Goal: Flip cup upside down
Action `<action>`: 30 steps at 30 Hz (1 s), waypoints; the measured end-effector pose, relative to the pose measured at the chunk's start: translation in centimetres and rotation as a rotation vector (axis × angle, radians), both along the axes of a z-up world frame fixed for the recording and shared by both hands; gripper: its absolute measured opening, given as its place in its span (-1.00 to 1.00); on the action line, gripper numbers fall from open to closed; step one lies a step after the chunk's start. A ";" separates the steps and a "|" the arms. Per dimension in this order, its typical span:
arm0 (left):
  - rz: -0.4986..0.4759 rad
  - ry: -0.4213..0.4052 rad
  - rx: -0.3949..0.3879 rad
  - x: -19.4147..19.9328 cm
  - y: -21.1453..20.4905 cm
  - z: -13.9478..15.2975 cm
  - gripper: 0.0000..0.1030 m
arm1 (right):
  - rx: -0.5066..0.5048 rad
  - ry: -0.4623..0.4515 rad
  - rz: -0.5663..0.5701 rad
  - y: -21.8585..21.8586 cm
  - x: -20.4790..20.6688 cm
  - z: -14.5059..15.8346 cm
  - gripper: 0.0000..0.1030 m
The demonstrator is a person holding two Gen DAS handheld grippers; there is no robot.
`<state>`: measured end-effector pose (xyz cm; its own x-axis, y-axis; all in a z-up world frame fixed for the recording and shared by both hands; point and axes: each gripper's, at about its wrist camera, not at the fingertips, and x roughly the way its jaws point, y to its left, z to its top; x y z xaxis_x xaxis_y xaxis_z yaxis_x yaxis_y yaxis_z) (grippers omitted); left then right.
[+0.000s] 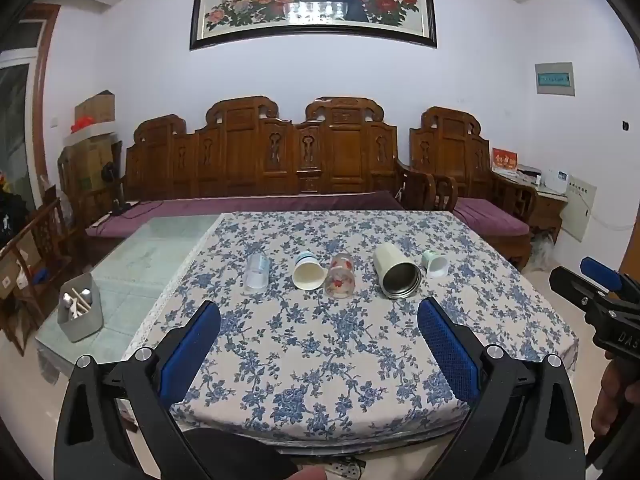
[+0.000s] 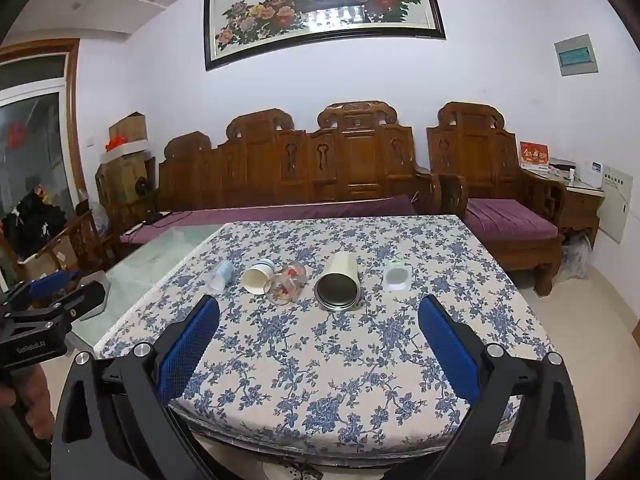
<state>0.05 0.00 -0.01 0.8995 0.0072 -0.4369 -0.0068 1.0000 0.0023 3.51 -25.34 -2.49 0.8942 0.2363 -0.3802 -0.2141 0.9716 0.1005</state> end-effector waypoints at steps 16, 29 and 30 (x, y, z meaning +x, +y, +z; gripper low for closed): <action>0.006 -0.006 0.002 -0.1 -0.5 0.0 0.85 | 0.001 -0.004 0.000 0.0 -0.2 0.1 0.94; 0.009 -0.008 0.002 0.0 -0.1 0.1 0.85 | -0.001 -0.003 0.001 0.0 -0.1 0.0 0.94; 0.009 -0.008 0.001 0.0 -0.1 0.2 0.85 | -0.002 -0.004 0.001 0.1 -0.2 0.0 0.94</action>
<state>0.02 -0.12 0.14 0.9028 0.0153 -0.4297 -0.0154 0.9999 0.0032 3.35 -25.27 -2.50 0.8953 0.2367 -0.3774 -0.2156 0.9716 0.0977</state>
